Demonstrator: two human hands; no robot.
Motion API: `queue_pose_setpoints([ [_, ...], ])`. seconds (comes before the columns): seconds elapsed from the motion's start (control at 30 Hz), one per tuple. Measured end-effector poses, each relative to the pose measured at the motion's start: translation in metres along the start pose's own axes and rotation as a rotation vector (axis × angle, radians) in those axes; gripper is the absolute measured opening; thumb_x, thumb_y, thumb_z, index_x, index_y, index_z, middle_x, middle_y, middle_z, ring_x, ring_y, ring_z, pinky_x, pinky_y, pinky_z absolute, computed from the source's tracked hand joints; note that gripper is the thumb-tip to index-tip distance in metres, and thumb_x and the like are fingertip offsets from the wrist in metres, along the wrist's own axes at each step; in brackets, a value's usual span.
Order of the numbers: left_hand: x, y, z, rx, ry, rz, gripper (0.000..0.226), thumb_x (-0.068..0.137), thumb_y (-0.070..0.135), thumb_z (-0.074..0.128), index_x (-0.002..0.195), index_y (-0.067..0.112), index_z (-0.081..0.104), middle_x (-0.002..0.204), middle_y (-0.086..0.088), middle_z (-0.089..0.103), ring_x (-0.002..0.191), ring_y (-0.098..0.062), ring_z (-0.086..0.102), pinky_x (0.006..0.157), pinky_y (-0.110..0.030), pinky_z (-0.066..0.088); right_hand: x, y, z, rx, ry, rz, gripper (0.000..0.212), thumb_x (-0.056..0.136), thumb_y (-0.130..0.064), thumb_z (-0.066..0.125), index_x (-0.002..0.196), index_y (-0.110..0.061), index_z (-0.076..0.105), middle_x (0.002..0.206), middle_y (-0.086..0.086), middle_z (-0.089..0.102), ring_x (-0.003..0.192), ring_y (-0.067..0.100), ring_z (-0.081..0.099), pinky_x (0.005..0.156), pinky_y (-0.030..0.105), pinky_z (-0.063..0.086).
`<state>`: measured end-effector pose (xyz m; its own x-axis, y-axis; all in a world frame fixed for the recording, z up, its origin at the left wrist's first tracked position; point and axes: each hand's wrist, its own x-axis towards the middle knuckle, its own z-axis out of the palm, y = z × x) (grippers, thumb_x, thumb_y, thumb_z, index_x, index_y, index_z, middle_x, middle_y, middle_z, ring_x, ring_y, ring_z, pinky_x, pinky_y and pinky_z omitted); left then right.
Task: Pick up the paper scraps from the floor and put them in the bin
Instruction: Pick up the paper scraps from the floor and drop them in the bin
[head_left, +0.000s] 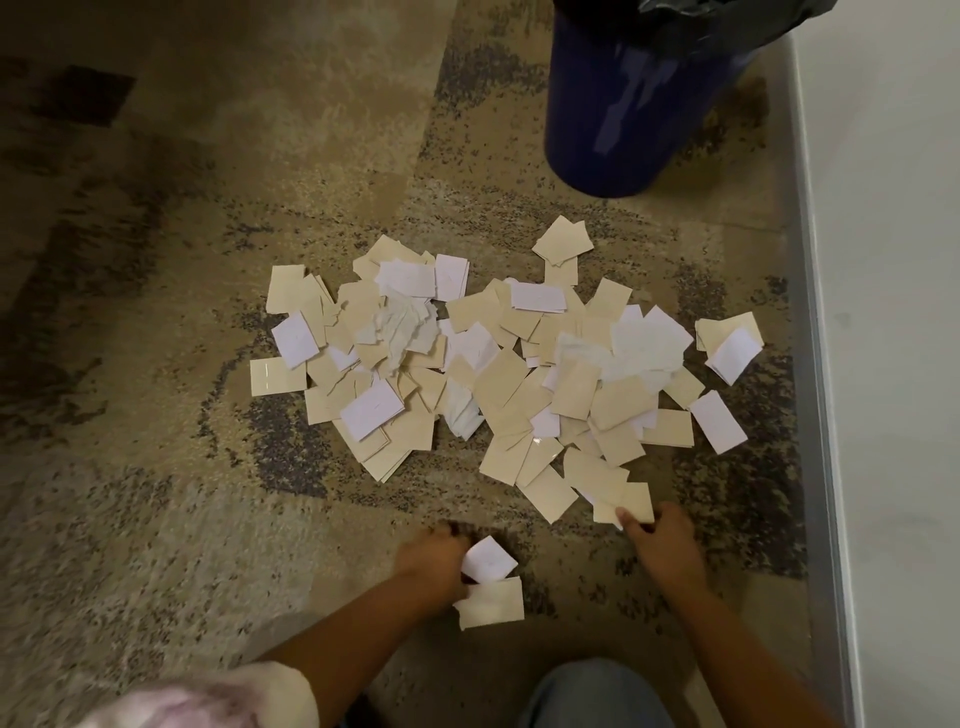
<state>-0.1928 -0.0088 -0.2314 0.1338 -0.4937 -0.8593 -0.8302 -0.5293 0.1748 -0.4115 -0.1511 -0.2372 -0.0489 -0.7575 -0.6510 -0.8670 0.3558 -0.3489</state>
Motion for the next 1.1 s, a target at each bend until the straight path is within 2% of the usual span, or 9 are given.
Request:
queue_pose_setpoints([
  [0.23, 0.000, 0.006, 0.016, 0.011, 0.065, -0.046, 0.077, 0.078, 0.050, 0.064, 0.143, 0.023, 0.030, 0.149, -0.007, 0.030, 0.137, -0.029, 0.029, 0.111, -0.046, 0.027, 0.001, 0.000, -0.001, -0.024, -0.035, 0.012, 0.060, 0.085, -0.032, 0.065, 0.131, -0.004, 0.039, 0.134, 0.020, 0.039, 0.116, 0.038, 0.049, 0.096, 0.046, 0.043],
  [0.4, -0.001, 0.015, 0.019, -0.297, 0.163, -0.073, 0.049, 0.085, 0.042, 0.059, 0.129, 0.019, 0.052, 0.140, -0.007, 0.043, 0.123, -0.025, 0.046, 0.106, -0.039, 0.038, 0.001, 0.000, 0.000, -0.029, -0.036, 0.023, 0.061, 0.084, -0.031, 0.066, 0.131, -0.004, 0.039, 0.135, 0.020, 0.038, 0.117, 0.038, 0.048, 0.096, 0.045, 0.043],
  [0.5, -0.006, 0.016, 0.012, -0.443, 0.212, -0.108, 0.053, 0.088, 0.037, 0.058, 0.133, 0.010, 0.048, 0.137, -0.009, 0.047, 0.121, -0.024, 0.051, 0.100, -0.033, 0.043, -0.001, 0.000, 0.002, -0.028, -0.024, 0.018, 0.058, 0.086, -0.031, 0.064, 0.131, -0.004, 0.038, 0.135, 0.020, 0.037, 0.117, 0.039, 0.048, 0.096, 0.045, 0.043],
  [0.6, -0.013, 0.012, 0.012, -0.500, 0.085, -0.030, 0.056, 0.087, 0.032, 0.062, 0.135, 0.008, 0.046, 0.137, -0.011, 0.049, 0.122, -0.025, 0.051, 0.098, -0.031, 0.042, -0.001, -0.001, 0.002, -0.028, -0.019, 0.027, 0.058, 0.087, -0.030, 0.063, 0.131, -0.003, 0.038, 0.136, 0.022, 0.036, 0.117, 0.039, 0.047, 0.096, 0.046, 0.042],
  [0.73, -0.016, 0.008, 0.028, -0.259, -0.095, -0.009, 0.061, 0.084, 0.036, 0.064, 0.136, 0.013, 0.045, 0.144, -0.009, 0.040, 0.127, -0.025, 0.045, 0.105, -0.033, 0.039, -0.001, -0.005, 0.000, -0.044, -0.048, 0.040, 0.062, 0.086, -0.031, 0.064, 0.133, -0.003, 0.035, 0.137, 0.022, 0.035, 0.120, 0.039, 0.045, 0.097, 0.045, 0.042],
  [0.8, -0.015, 0.010, 0.036, -0.162, -0.084, -0.023, 0.063, 0.083, 0.036, 0.064, 0.139, 0.017, 0.040, 0.145, -0.010, 0.037, 0.130, -0.027, 0.040, 0.107, -0.036, 0.037, 0.000, -0.004, 0.001, -0.061, -0.054, 0.039, 0.066, 0.085, -0.032, 0.065, 0.135, -0.002, 0.034, 0.138, 0.021, 0.033, 0.122, 0.038, 0.044, 0.098, 0.044, 0.041],
  [0.93, -0.012, 0.017, 0.050, -0.209, 0.034, -0.086, 0.084, 0.078, 0.039, 0.069, 0.145, 0.019, 0.023, 0.149, -0.008, 0.032, 0.136, -0.029, 0.034, 0.110, -0.041, 0.035, 0.001, 0.000, 0.008, -0.023, -0.001, 0.050, 0.071, 0.082, -0.032, 0.069, 0.134, 0.000, 0.034, 0.138, 0.021, 0.034, 0.123, 0.037, 0.043, 0.099, 0.044, 0.041],
  [1.0, -0.015, 0.023, 0.054, -0.122, 0.068, -0.129, 0.076, 0.082, 0.039, 0.064, 0.144, 0.018, 0.025, 0.150, -0.008, 0.030, 0.137, -0.029, 0.032, 0.110, -0.043, 0.033, 0.005, -0.002, 0.011, 0.111, 0.022, 0.093, 0.070, 0.080, -0.031, 0.071, 0.133, 0.000, 0.037, 0.136, 0.021, 0.039, 0.118, 0.037, 0.048, 0.098, 0.044, 0.044],
  [1.1, -0.016, 0.031, 0.057, -0.048, 0.123, -0.183, 0.054, 0.088, 0.032, 0.057, 0.137, 0.018, 0.039, 0.146, -0.007, 0.033, 0.136, -0.027, 0.032, 0.111, -0.043, 0.028, 0.019, -0.002, 0.017, 0.330, 0.035, 0.223, 0.069, 0.075, -0.036, 0.075, 0.126, 0.000, 0.045, 0.124, 0.021, 0.054, 0.102, 0.035, 0.058, 0.089, 0.048, 0.052],
])
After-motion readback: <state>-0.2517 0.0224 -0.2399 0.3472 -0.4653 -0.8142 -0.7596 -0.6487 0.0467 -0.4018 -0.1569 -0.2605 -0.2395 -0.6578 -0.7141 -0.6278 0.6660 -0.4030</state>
